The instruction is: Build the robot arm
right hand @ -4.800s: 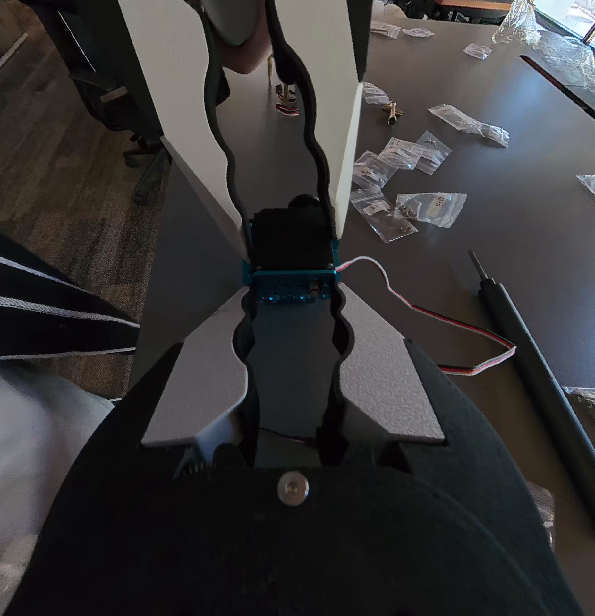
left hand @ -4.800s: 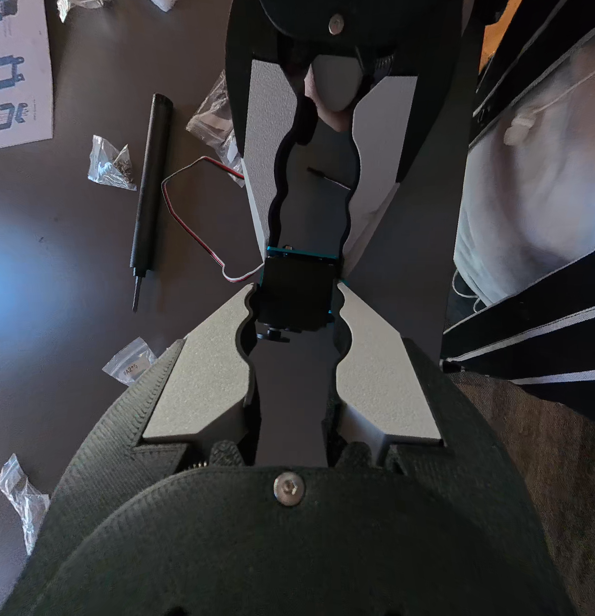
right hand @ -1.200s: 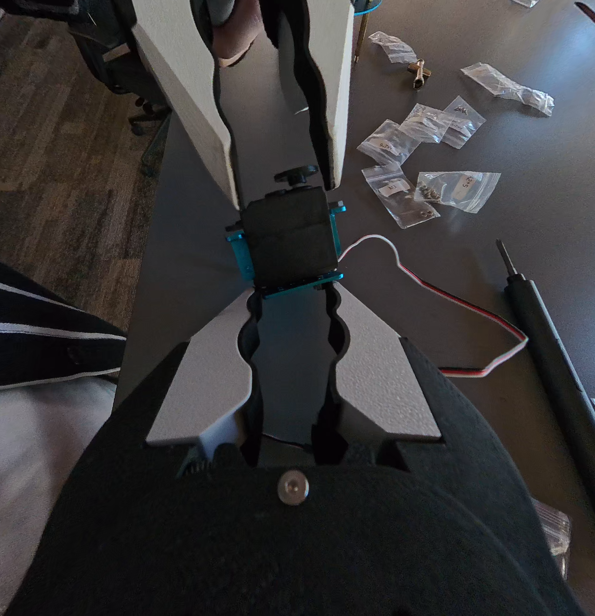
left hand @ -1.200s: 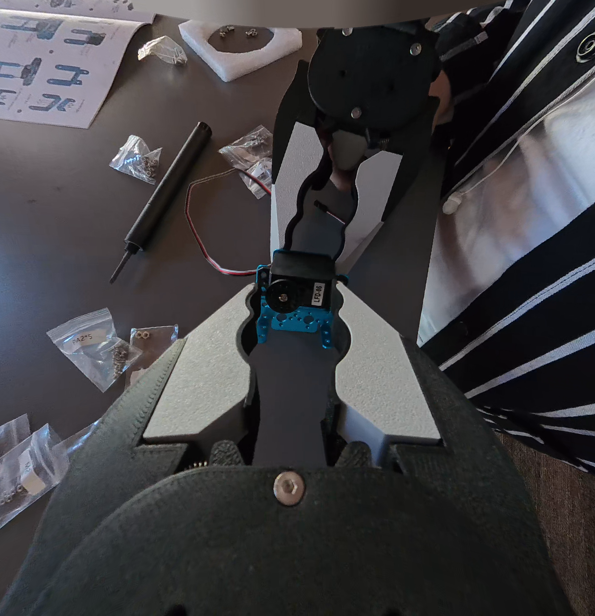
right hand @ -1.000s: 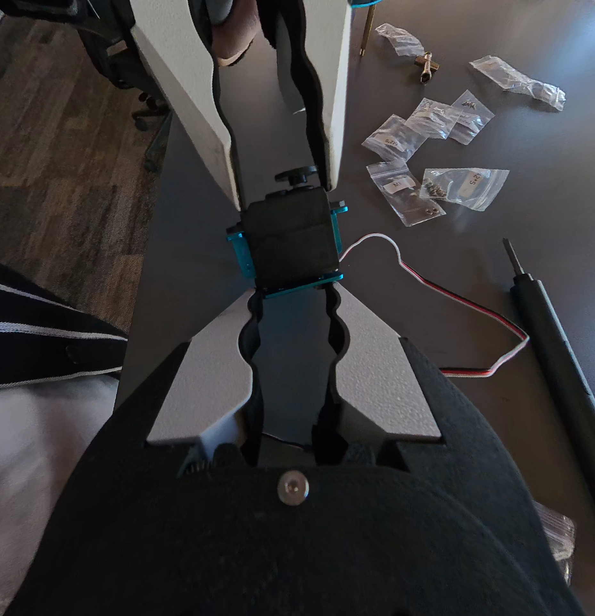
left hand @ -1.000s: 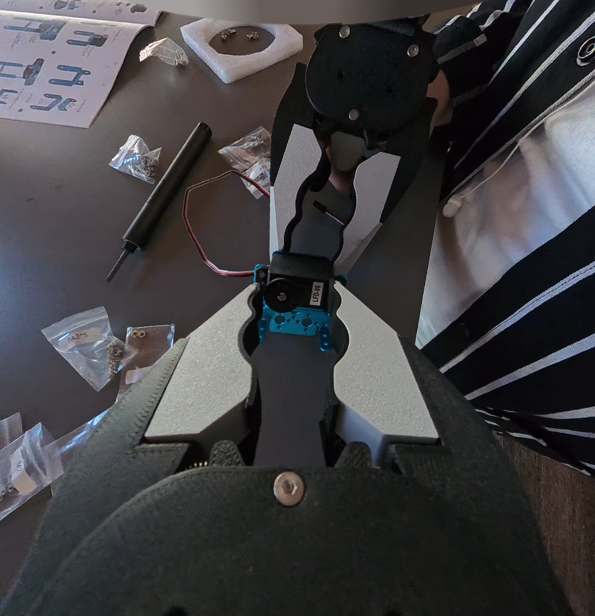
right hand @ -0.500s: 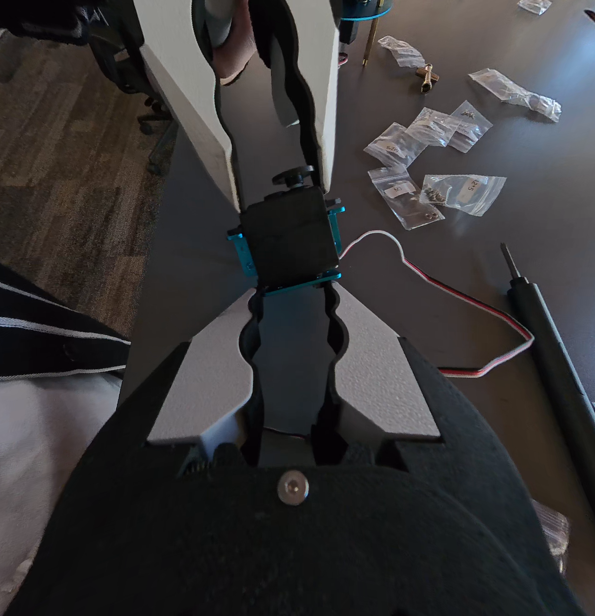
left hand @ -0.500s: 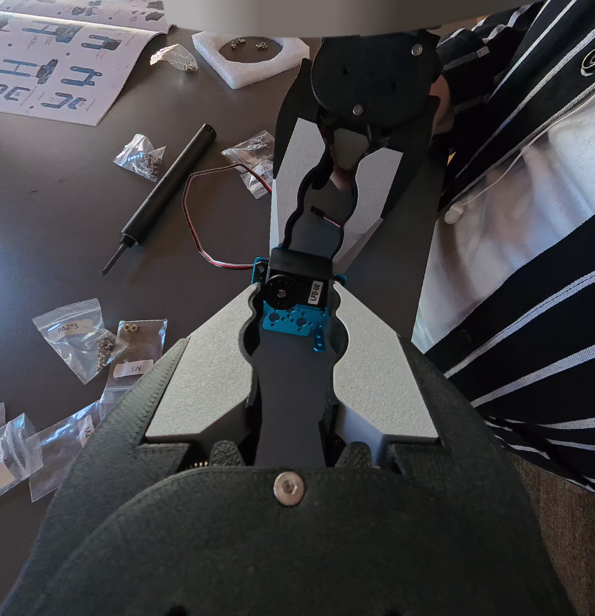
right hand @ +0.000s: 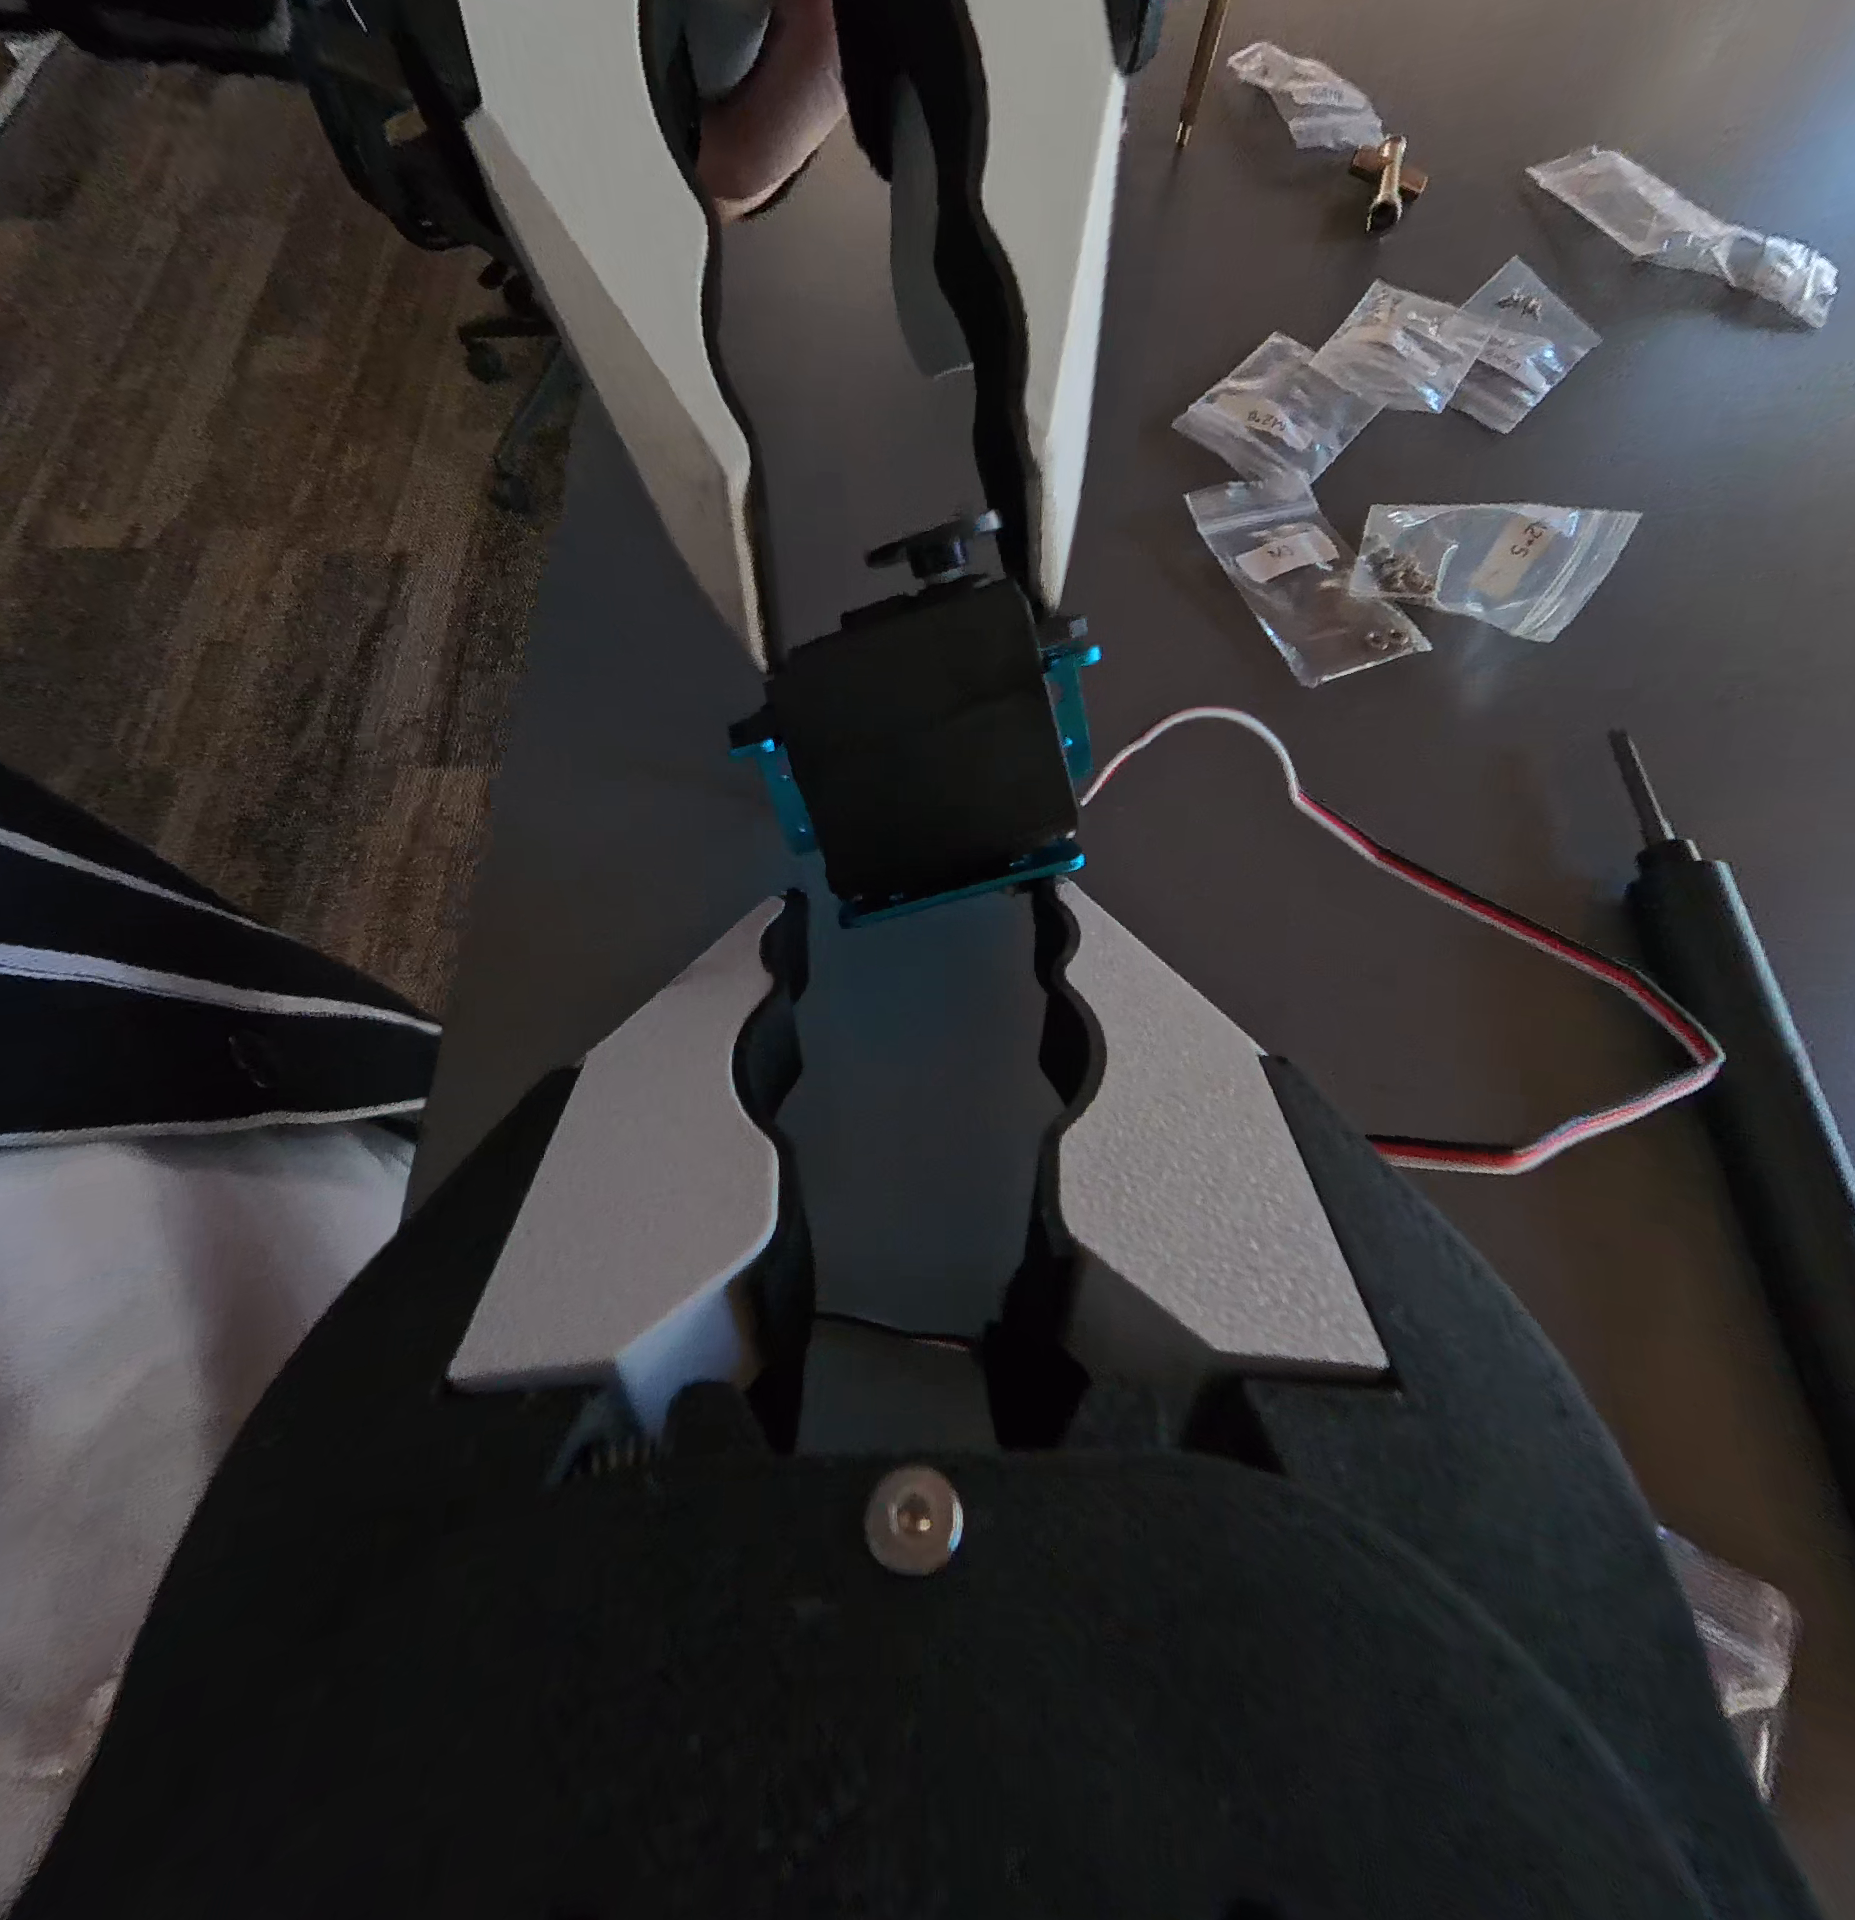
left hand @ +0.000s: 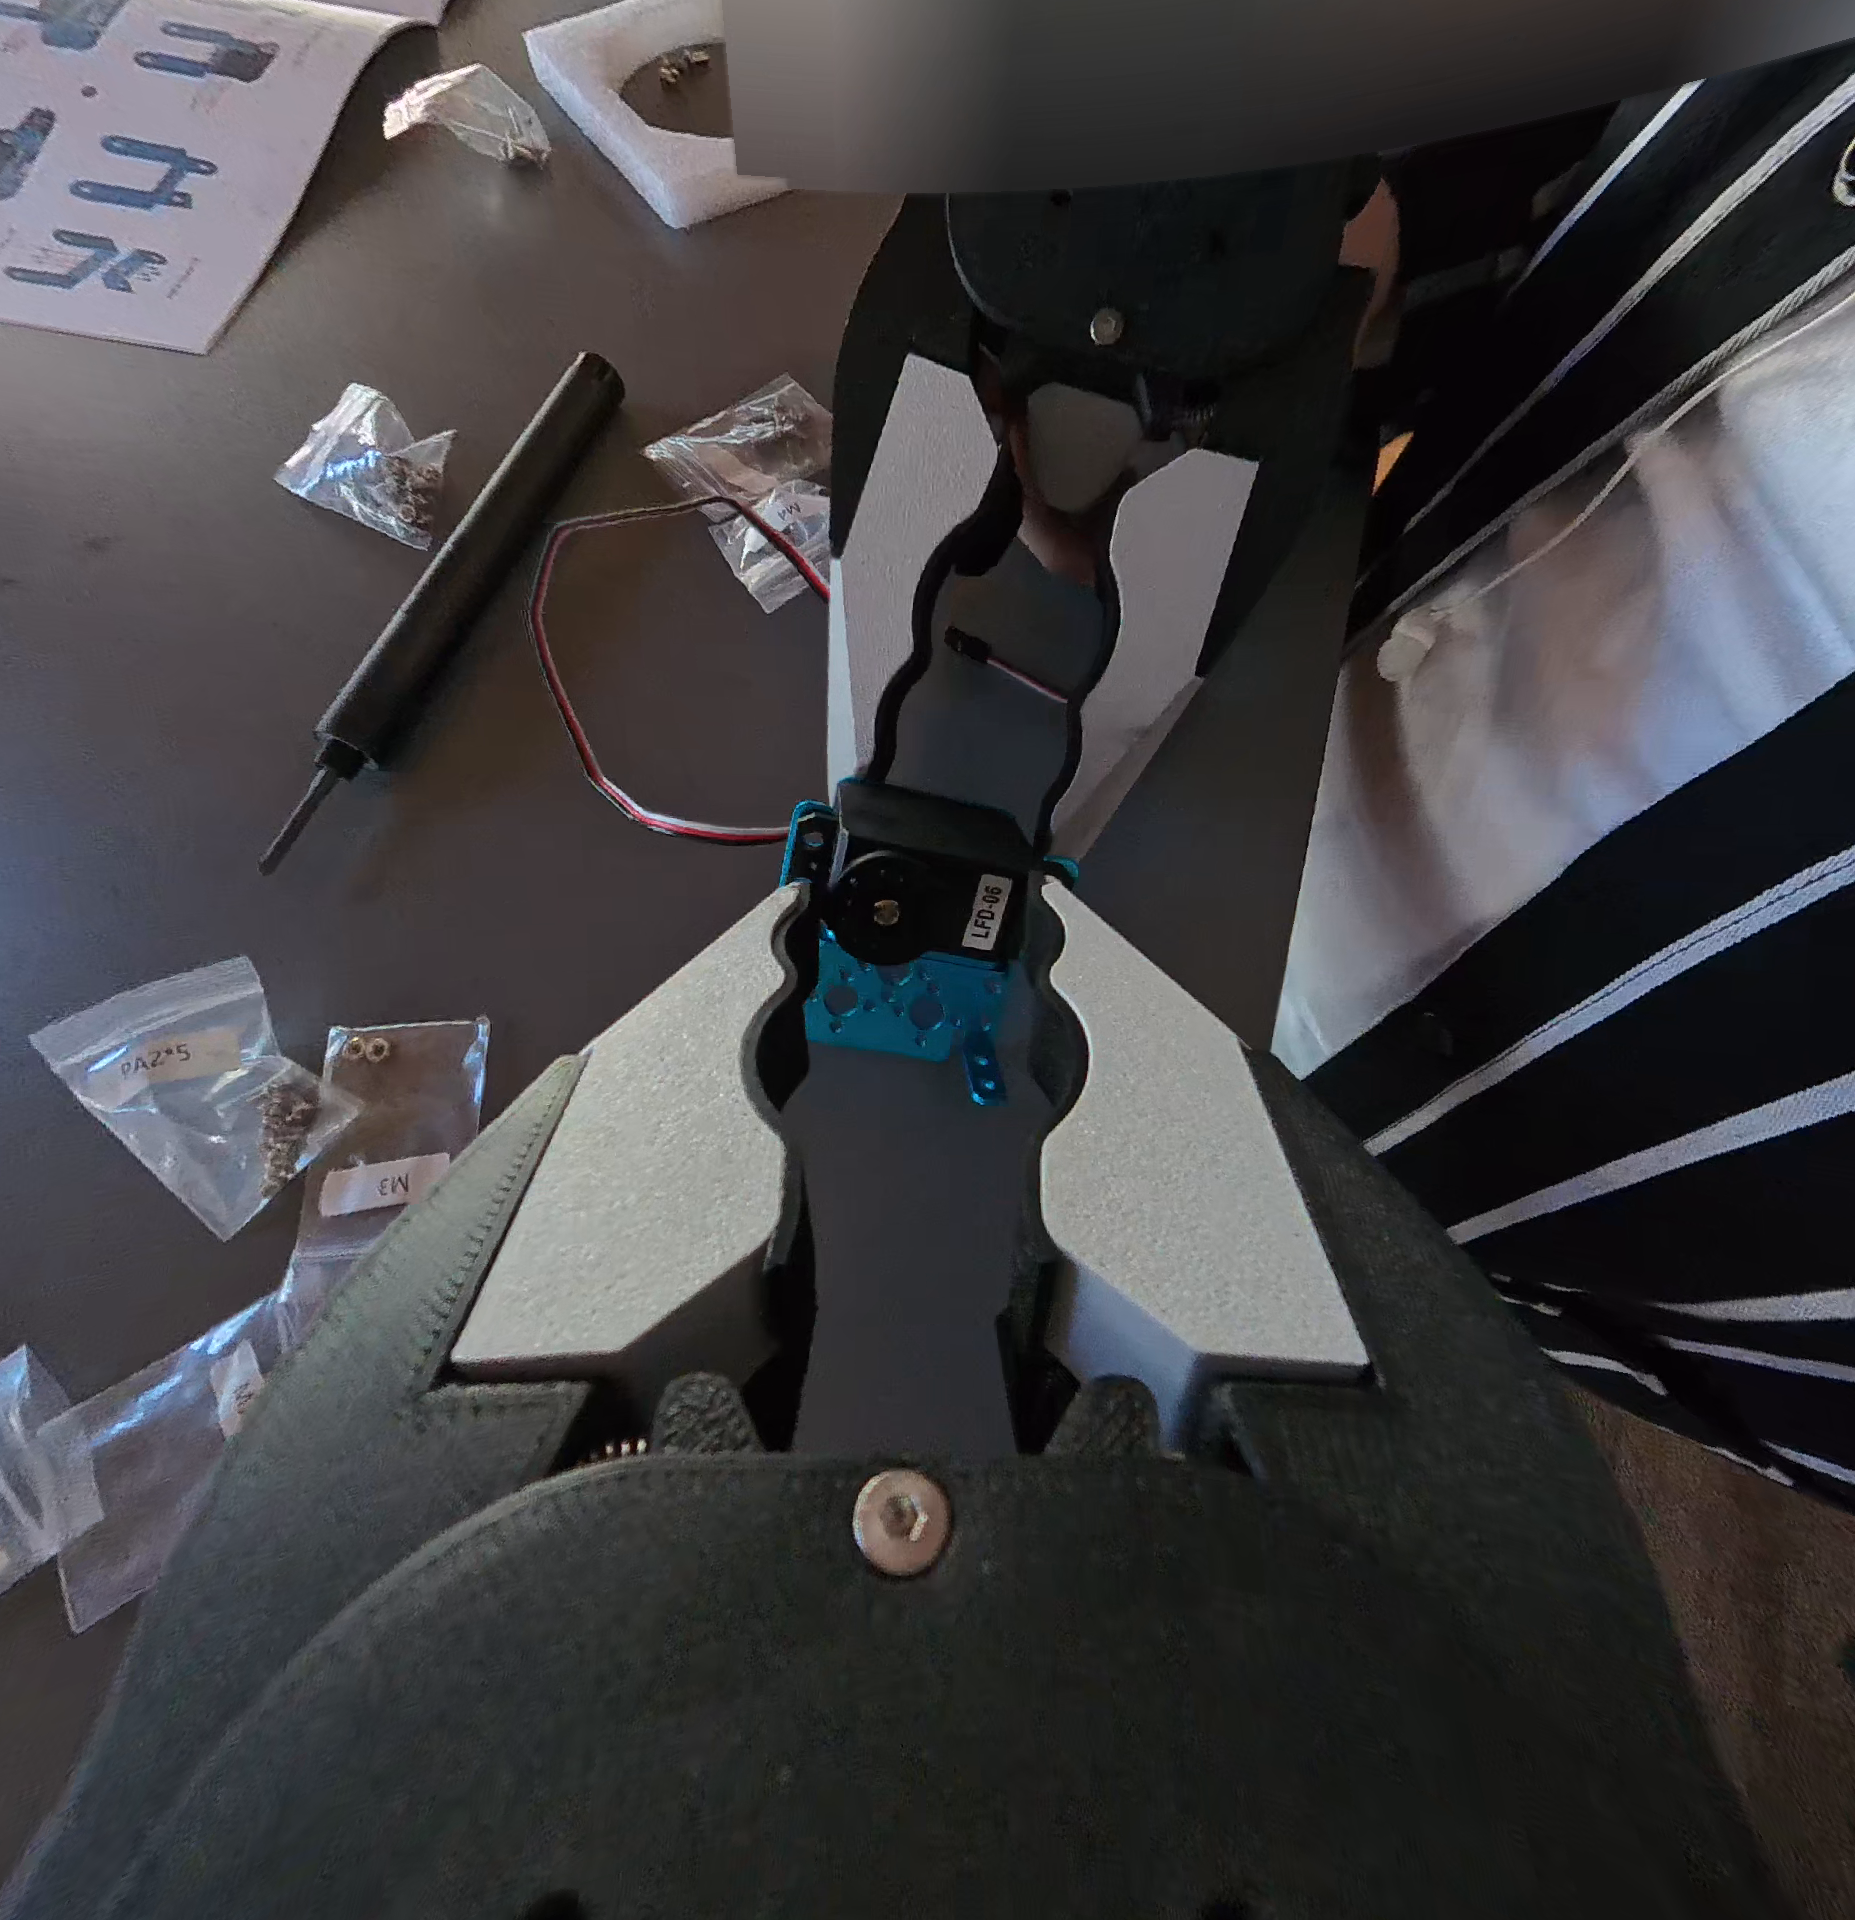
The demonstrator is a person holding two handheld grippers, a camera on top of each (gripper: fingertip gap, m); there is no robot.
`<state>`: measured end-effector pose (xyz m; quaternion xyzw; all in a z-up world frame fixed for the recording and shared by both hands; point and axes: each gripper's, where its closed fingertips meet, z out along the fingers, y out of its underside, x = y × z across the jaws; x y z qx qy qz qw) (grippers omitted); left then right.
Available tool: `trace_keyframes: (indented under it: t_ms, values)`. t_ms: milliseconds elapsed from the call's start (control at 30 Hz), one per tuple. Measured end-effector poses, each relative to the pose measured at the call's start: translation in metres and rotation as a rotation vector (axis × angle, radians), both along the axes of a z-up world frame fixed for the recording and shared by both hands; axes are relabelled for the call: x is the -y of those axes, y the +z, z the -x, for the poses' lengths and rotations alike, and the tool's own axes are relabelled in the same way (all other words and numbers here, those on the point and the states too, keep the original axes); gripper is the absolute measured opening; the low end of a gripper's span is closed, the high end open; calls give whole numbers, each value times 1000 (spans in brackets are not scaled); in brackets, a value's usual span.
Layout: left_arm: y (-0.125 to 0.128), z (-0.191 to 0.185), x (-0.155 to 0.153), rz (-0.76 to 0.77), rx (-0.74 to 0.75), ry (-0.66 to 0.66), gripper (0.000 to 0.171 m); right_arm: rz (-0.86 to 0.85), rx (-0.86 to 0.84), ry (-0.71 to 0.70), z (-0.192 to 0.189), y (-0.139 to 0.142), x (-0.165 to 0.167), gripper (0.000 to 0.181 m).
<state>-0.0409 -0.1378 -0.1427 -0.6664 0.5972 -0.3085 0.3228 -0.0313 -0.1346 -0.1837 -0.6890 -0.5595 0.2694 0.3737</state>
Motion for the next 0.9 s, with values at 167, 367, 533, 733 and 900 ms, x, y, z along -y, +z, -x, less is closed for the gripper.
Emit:
trace_keyframes:
  t_ms: [167, 367, 533, 733, 900]
  values:
    - [-1, -7, -1, 5, -23, -20, 38, 37, 20, -20, -3, -5, -2, 41]
    - [-4, -12, -3, 47, -39, -30, 39, 99, 36, -23, -6, -10, -1, 42]
    - [-6, -14, -4, 72, -42, -30, 40, 134, 51, -22, -7, -14, 1, 44]
    - [-6, -11, -5, 75, -40, -11, 50, 152, 43, -21, -7, -14, 1, 45]
    - [0, -7, -6, 16, -32, 9, 62, 143, 46, -16, -7, -14, 1, 45]
